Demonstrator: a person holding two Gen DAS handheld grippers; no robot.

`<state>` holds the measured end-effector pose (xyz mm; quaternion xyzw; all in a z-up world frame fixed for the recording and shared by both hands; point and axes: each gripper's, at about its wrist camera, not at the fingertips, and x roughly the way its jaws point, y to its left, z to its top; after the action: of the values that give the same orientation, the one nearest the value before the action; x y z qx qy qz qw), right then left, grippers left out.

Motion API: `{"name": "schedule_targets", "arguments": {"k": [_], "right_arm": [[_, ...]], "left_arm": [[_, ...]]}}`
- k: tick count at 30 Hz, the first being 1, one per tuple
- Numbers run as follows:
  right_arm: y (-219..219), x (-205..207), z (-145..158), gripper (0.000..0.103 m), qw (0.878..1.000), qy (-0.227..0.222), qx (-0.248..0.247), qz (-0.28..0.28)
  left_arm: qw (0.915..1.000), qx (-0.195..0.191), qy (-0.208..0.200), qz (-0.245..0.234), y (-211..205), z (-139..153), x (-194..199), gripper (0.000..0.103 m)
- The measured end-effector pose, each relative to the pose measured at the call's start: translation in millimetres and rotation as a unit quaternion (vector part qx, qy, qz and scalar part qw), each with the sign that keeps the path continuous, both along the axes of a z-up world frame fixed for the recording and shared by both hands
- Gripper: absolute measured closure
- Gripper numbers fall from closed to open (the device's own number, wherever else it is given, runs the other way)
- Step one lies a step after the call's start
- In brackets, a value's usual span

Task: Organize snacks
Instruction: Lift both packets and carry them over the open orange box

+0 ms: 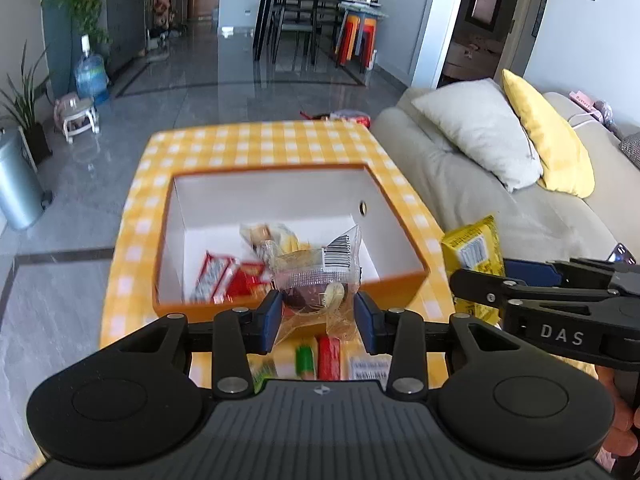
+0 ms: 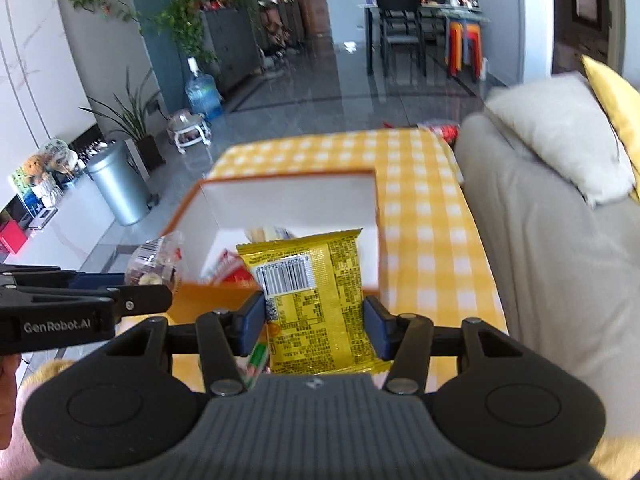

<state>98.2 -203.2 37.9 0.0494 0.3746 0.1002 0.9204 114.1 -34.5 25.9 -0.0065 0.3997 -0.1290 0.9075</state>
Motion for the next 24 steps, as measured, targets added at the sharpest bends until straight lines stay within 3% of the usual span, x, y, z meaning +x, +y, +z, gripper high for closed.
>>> {"name": "schedule_targets", "arguments": {"k": [8,16,20,24], "right_arm": [[20.3,44.8,14.5,0.052,0.999,-0.02,-0.001,0.033],[41.6,97.4,-1.5,0.052,0.998,-0.011,-0.012,0.068],[41.9,128.3,-19.2,0.052,0.996,0.013,0.019,0.081],[41.0,159.2,-42.4,0.052,0.994,0.053,0.045,0.087]], "left_arm": [[0.9997,0.012,-0.019,-0.008,3.7,10.6,31.7,0.059],[0.9994,0.024,-0.005,-0.024,14.3,2.6,78.8,0.059],[0.9993,0.017,0.014,-0.031,23.4,-10.3,104.4,0.059],[0.9973,0.053,0.025,-0.046,24.7,-31.3,124.7,0.059]]}}
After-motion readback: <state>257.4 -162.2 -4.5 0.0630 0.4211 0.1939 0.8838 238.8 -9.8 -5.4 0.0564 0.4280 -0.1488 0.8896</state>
